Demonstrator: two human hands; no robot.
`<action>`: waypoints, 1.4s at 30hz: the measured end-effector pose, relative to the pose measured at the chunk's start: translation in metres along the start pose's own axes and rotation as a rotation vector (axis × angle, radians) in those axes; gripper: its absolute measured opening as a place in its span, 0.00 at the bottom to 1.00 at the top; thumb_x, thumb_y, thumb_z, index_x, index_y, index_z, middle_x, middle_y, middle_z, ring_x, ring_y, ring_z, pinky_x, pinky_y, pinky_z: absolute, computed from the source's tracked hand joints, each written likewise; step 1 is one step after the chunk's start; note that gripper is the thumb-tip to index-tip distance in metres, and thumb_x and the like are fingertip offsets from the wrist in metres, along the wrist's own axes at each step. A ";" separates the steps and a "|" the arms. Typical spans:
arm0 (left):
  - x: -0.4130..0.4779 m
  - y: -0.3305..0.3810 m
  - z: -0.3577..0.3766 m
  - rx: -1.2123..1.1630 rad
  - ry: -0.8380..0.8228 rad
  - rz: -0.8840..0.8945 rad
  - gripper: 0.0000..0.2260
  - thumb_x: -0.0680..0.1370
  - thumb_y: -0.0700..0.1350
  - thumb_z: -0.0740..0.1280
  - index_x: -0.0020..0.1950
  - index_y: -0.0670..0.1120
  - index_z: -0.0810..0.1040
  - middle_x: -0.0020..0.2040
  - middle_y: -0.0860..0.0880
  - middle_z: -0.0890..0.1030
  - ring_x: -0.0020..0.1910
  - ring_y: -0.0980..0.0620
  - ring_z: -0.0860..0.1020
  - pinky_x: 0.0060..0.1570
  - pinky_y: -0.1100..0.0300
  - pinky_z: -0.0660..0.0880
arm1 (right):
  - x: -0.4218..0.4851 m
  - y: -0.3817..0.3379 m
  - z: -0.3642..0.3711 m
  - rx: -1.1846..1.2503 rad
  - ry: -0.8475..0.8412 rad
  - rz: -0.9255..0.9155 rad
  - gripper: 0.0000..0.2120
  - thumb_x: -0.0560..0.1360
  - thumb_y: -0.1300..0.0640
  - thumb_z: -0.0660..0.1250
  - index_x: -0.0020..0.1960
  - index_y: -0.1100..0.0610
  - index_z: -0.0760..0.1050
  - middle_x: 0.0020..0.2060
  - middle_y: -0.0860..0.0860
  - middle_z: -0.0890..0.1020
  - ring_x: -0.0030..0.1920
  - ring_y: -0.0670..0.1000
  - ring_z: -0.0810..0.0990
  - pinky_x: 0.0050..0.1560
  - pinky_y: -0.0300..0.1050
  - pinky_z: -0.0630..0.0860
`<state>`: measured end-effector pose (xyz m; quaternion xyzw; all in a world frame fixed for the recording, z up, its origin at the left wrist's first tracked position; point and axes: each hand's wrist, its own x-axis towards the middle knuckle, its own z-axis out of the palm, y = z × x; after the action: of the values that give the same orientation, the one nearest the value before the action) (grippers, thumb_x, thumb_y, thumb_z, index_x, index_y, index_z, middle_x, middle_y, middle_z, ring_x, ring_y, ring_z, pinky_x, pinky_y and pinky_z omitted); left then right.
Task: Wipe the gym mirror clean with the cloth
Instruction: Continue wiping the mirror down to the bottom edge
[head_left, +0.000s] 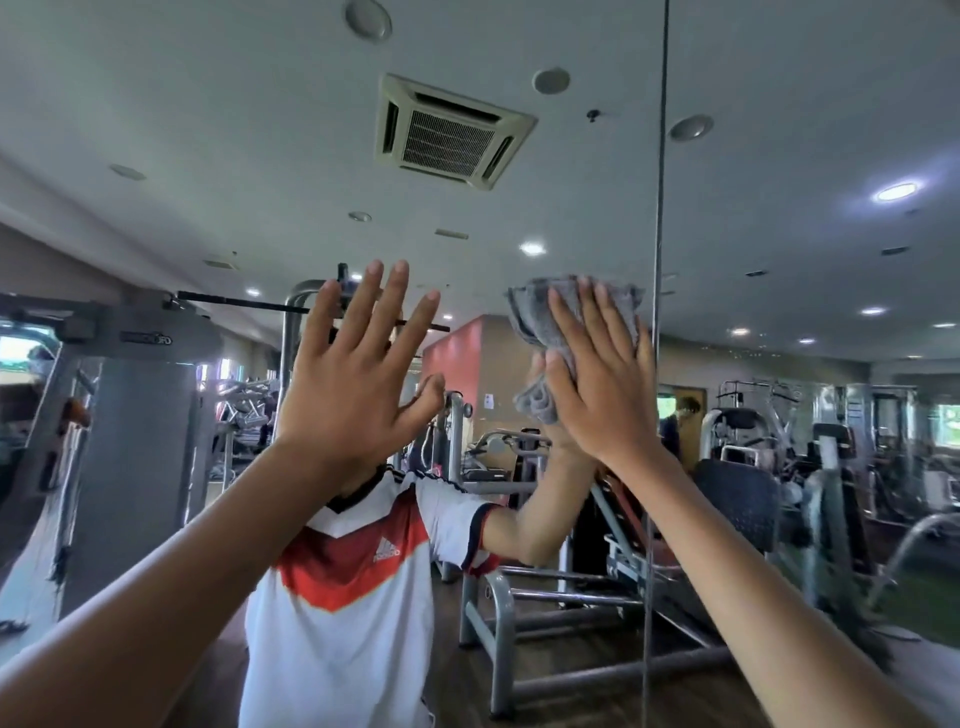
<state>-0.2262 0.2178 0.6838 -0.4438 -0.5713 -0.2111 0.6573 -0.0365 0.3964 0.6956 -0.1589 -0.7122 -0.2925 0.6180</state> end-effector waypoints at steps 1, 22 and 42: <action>-0.001 0.001 0.001 0.014 -0.008 0.004 0.33 0.81 0.62 0.47 0.83 0.45 0.53 0.82 0.39 0.51 0.81 0.41 0.49 0.77 0.38 0.47 | 0.003 0.014 -0.003 0.006 0.003 0.086 0.26 0.82 0.46 0.46 0.79 0.49 0.52 0.80 0.50 0.54 0.79 0.49 0.48 0.78 0.61 0.50; 0.001 0.004 -0.004 0.018 -0.021 0.019 0.34 0.83 0.63 0.40 0.81 0.43 0.57 0.81 0.37 0.53 0.81 0.38 0.51 0.77 0.37 0.48 | 0.065 -0.005 0.005 0.055 0.144 0.658 0.30 0.79 0.46 0.46 0.80 0.52 0.55 0.80 0.54 0.56 0.80 0.53 0.50 0.78 0.61 0.46; 0.110 -0.013 -0.008 0.025 0.075 0.081 0.27 0.77 0.60 0.54 0.66 0.43 0.74 0.63 0.38 0.74 0.64 0.38 0.72 0.61 0.44 0.61 | 0.082 -0.012 0.001 0.026 0.049 -0.022 0.28 0.82 0.45 0.47 0.79 0.53 0.58 0.79 0.52 0.56 0.80 0.52 0.50 0.79 0.54 0.44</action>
<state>-0.2036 0.2301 0.7918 -0.4503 -0.5305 -0.1935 0.6916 -0.0590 0.3768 0.7724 -0.1360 -0.7022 -0.2938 0.6341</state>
